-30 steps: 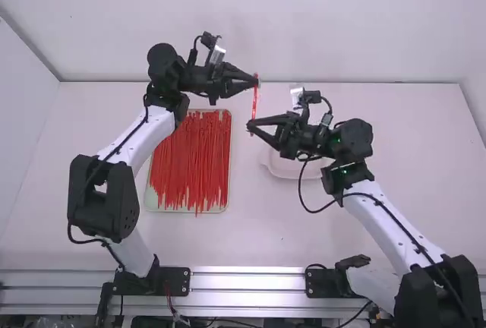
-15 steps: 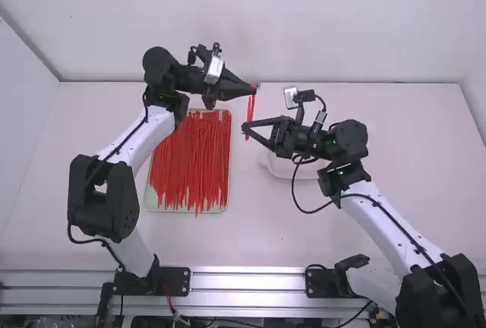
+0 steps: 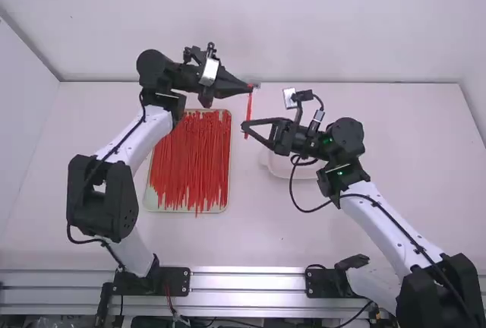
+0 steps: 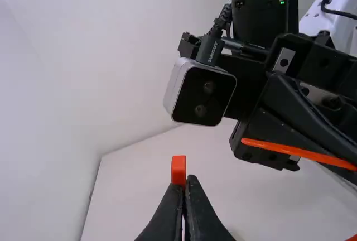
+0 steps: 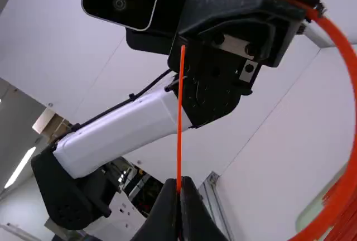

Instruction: Fasten the cable tie

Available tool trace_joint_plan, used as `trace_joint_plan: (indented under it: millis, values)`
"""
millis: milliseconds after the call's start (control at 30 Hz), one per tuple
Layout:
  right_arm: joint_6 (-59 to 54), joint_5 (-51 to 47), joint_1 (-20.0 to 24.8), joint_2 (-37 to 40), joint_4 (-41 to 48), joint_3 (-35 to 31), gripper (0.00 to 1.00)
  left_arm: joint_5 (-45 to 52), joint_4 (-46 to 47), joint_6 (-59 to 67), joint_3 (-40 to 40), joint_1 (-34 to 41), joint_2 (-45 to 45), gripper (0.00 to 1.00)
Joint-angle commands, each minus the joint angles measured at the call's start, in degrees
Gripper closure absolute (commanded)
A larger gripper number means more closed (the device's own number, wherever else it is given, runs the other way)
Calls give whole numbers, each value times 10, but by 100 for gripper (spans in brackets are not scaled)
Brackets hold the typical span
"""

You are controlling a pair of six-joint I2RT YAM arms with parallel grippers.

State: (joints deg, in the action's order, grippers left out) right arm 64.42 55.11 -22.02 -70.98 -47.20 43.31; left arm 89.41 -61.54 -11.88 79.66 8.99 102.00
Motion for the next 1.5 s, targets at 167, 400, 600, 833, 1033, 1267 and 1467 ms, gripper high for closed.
trace_joint_plan:
  millis: [167,400,600,833,1033,1267,1467]
  values:
    - [1,-41,-2,2,-3,17,100,-5,-5,9,14,-2,-1,98]
    - [0,-76,-16,2,-2,17,100,-52,-10,-23,14,0,-1,98]
    - [1,-91,-15,2,-3,17,100,-61,-21,-22,14,7,-1,98]
    - [1,-88,-6,2,-3,17,100,-28,-45,-22,14,12,-1,98]
    - [1,-89,-1,2,-3,17,100,-14,-61,-23,14,19,-1,98]
    - [1,-89,-12,2,-3,17,100,-14,-63,-22,14,34,-1,98]
    - [1,-86,-13,2,-3,17,100,-25,-62,-16,14,33,-1,98]
